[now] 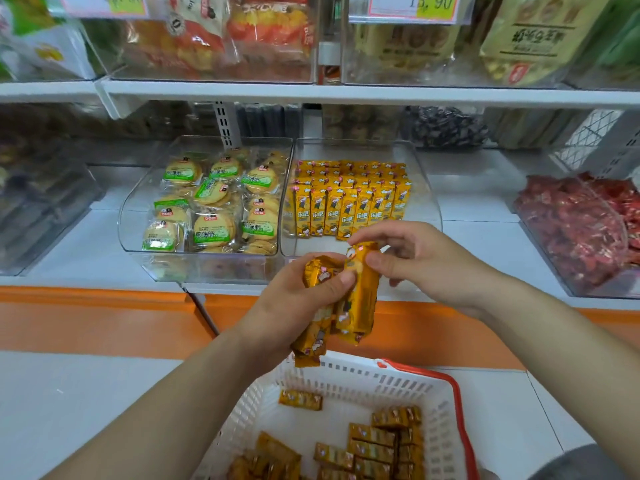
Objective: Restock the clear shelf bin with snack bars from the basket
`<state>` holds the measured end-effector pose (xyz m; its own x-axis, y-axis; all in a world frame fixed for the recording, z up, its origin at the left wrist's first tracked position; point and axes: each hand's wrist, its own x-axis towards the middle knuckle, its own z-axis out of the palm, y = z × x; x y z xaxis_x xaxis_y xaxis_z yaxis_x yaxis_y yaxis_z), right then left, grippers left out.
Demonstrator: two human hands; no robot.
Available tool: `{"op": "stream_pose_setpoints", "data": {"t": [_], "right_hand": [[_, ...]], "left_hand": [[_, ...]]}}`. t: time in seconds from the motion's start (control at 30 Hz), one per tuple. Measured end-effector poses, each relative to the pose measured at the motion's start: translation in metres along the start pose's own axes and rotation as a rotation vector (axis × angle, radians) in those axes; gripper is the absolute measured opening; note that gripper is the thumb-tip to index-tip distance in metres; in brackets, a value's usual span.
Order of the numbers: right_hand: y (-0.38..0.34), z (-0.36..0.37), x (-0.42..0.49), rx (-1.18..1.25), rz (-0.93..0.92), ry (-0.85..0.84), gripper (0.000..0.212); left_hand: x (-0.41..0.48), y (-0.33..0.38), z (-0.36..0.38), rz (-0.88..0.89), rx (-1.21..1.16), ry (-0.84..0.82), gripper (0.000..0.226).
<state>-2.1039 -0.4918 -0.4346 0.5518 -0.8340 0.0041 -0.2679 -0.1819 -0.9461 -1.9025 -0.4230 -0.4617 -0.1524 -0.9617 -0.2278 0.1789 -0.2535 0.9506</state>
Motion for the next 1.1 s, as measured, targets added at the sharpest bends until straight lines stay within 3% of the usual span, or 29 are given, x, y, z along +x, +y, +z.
{"op": "stream_pose_setpoints", "data": {"t": [0.13,0.27,0.4,0.5,0.6,0.73,0.87,0.97,1.1], "right_hand": [[0.006,-0.013,-0.002,0.223,-0.039,0.097,0.027],[0.012,-0.022,-0.003,0.28,-0.037,0.069,0.029],[0.006,-0.019,-0.002,0.244,0.009,0.07,0.007],[0.004,-0.01,-0.002,-0.055,0.007,0.058,0.035],[0.001,0.003,-0.005,0.011,0.074,-0.133,0.029],[-0.001,0.002,-0.006,0.036,0.096,-0.266,0.065],[-0.007,-0.022,0.003,0.07,0.008,-0.022,0.052],[-0.005,-0.051,0.023,-0.193,-0.05,0.215,0.048],[0.012,-0.088,0.065,-0.655,-0.01,0.358,0.045]], "left_hand": [[0.001,0.002,-0.006,-0.034,0.04,-0.014,0.044],[0.006,0.002,-0.008,0.003,0.085,0.098,0.024],[0.009,0.004,-0.01,0.047,0.036,0.198,0.03],[0.011,0.006,-0.008,0.082,0.002,0.207,0.031],[0.011,0.006,-0.003,0.098,-0.016,0.196,0.031],[0.011,0.011,0.001,0.062,-0.041,0.237,0.047],[0.015,0.016,-0.008,-0.003,-0.043,0.25,0.047],[0.018,0.015,-0.016,-0.001,0.031,0.242,0.044],[0.024,0.011,-0.024,0.046,0.111,0.263,0.023]]}}
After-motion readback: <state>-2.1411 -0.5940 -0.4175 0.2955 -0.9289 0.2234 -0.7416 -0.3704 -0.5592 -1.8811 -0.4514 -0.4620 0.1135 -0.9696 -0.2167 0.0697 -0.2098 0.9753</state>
